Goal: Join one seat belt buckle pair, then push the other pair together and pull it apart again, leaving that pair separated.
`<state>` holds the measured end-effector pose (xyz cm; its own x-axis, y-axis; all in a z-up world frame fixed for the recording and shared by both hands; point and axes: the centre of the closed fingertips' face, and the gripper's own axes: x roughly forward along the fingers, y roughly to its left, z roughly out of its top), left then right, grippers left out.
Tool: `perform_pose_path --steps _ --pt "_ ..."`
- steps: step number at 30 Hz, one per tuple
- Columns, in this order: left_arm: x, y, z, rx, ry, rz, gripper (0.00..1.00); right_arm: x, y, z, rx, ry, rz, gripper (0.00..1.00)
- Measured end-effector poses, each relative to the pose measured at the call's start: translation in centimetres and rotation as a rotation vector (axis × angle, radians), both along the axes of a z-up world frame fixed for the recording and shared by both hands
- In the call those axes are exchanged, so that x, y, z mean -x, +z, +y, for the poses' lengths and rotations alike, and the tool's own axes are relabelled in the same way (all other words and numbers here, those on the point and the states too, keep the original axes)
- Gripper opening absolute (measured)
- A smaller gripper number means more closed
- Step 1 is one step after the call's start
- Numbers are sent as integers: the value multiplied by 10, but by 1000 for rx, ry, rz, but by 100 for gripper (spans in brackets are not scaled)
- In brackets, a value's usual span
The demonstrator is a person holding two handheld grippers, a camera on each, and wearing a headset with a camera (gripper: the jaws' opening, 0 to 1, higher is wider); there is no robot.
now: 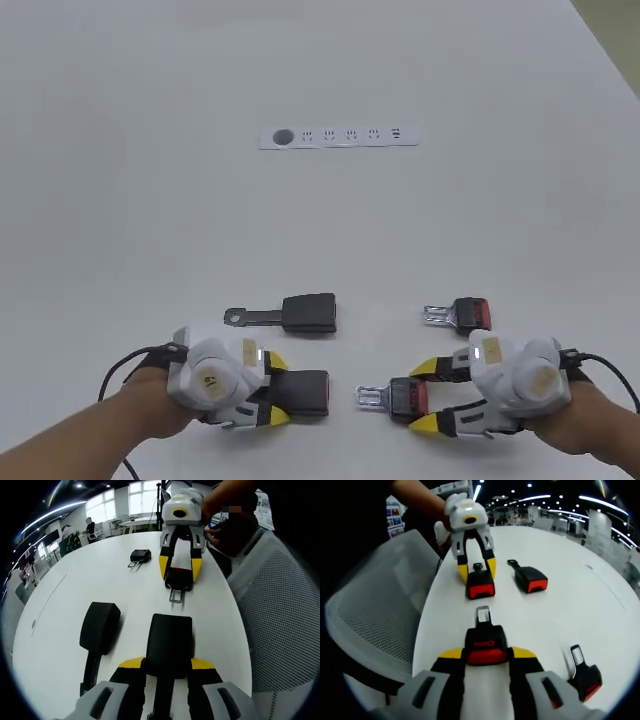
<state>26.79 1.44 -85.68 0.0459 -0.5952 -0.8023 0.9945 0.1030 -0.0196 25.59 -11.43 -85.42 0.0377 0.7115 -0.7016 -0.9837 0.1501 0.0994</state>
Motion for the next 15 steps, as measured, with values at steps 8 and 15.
perform_pose_path --steps 8,15 --pt "0 0 0 -6 -4 -1 33 -3 -1 26 -13 0 3 34" --pt "1 2 0 -11 -9 -1 33 -5 -1 33 -18 8 4 34"
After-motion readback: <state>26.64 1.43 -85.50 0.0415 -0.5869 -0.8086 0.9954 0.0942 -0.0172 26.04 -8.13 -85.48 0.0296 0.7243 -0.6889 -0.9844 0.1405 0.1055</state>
